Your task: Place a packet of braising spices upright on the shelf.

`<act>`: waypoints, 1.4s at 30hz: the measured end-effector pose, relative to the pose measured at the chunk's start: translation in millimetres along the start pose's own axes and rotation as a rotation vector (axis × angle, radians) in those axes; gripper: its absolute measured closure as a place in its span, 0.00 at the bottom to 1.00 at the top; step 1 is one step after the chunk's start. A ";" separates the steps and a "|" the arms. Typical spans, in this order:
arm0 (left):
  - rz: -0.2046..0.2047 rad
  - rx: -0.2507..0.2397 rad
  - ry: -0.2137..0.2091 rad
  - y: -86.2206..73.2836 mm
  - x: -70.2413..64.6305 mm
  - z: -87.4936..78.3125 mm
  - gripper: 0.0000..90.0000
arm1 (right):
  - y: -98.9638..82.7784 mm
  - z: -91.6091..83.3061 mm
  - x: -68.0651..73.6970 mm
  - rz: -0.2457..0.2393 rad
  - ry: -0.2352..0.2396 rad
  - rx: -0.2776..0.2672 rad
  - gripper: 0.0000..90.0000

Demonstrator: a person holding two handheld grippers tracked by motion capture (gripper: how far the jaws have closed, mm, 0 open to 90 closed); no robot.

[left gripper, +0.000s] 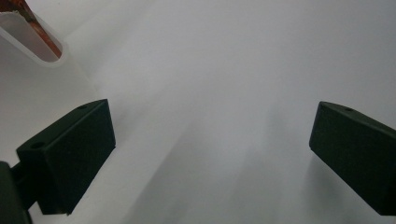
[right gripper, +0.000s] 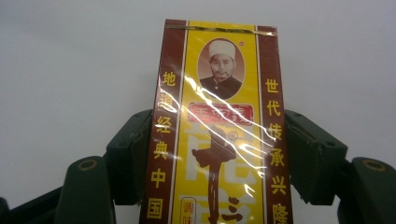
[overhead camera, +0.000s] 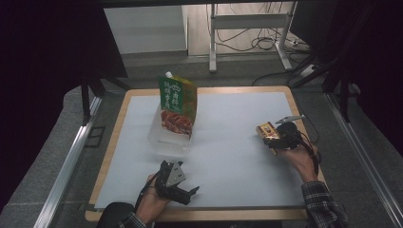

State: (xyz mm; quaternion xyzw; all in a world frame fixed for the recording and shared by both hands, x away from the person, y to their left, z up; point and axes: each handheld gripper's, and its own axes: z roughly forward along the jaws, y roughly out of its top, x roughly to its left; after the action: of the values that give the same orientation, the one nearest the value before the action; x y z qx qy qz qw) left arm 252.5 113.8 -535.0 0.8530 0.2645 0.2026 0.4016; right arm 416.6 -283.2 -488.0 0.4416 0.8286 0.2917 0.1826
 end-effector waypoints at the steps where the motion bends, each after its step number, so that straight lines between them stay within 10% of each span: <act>1: 0.000 0.000 0.000 0.0 0.1 -0.1 0.00 | 0.5 -0.3 4.6 -0.015 0.013 0.004 0.35; 24: 0.002 -0.002 0.000 0.0 0.7 -0.9 0.00 | -1.4 12.1 89.6 -0.266 0.217 0.033 0.35; 42: 0.010 0.005 0.000 0.1 0.1 0.1 0.00 | 4.0 20.8 85.0 -0.190 0.214 0.148 0.24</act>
State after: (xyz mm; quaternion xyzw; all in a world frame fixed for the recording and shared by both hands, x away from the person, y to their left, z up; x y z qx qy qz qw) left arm 252.6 113.8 -534.9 0.8554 0.2607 0.2039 0.3984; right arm 384.6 -203.4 -505.2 0.3399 0.9007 0.2565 0.0868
